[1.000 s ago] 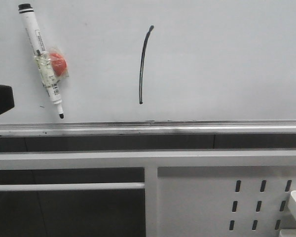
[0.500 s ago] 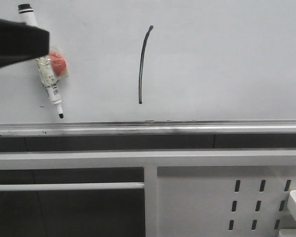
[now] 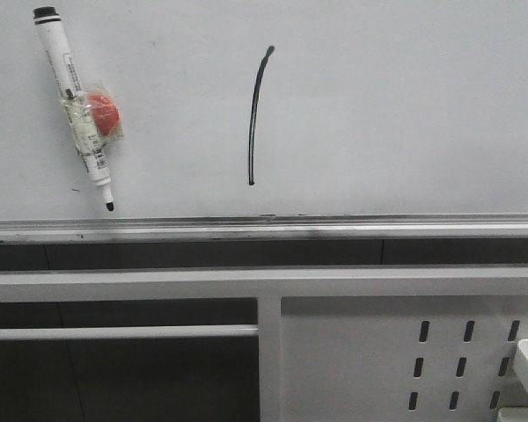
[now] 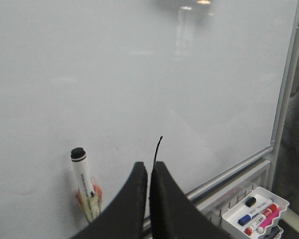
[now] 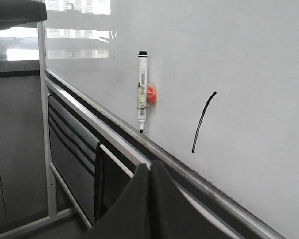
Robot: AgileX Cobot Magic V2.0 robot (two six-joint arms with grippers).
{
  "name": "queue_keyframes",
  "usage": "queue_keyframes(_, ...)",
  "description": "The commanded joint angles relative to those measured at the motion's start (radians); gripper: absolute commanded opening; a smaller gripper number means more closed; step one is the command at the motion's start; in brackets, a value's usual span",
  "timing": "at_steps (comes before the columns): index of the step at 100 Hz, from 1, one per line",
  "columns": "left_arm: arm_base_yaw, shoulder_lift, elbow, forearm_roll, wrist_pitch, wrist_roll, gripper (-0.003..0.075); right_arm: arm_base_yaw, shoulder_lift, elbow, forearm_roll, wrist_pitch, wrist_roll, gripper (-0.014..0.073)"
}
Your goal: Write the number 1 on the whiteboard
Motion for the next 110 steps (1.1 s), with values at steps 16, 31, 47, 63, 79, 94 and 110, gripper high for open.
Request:
queue_keyframes(16,0.001,-0.059,-0.034,0.091,0.197,0.004,-0.0020,-0.005,0.007,-0.025,-0.004,-0.086,0.002,-0.0059)
queue_keyframes(31,0.080,-0.084,0.002,0.087,0.208,0.000,-0.0020,-0.005,0.007,-0.025,-0.004,-0.086,0.002,-0.0059)
queue_keyframes(47,0.346,-0.188,0.068,0.065,0.115,0.000,-0.0020,-0.005,0.007,-0.025,-0.004,-0.086,0.002,-0.0059)
queue_keyframes(63,0.560,-0.268,0.108,-0.003,0.054,0.000,-0.0020,-0.005,0.007,-0.025,-0.004,-0.086,0.002,-0.0059)
queue_keyframes(79,0.632,-0.263,0.163,-0.005,0.054,0.000,-0.0020,-0.005,0.007,-0.025,-0.004,-0.083,0.002,-0.0059)
queue_keyframes(94,0.659,-0.263,0.248,-0.027,0.052,0.000,-0.0020,-0.005,0.007,-0.025,-0.004,-0.083,0.002,-0.0059)
queue_keyframes(110,0.662,-0.263,0.329,-0.057,0.104,0.000,-0.0020,-0.005,0.007,-0.025,-0.004,-0.083,0.002,-0.0059)
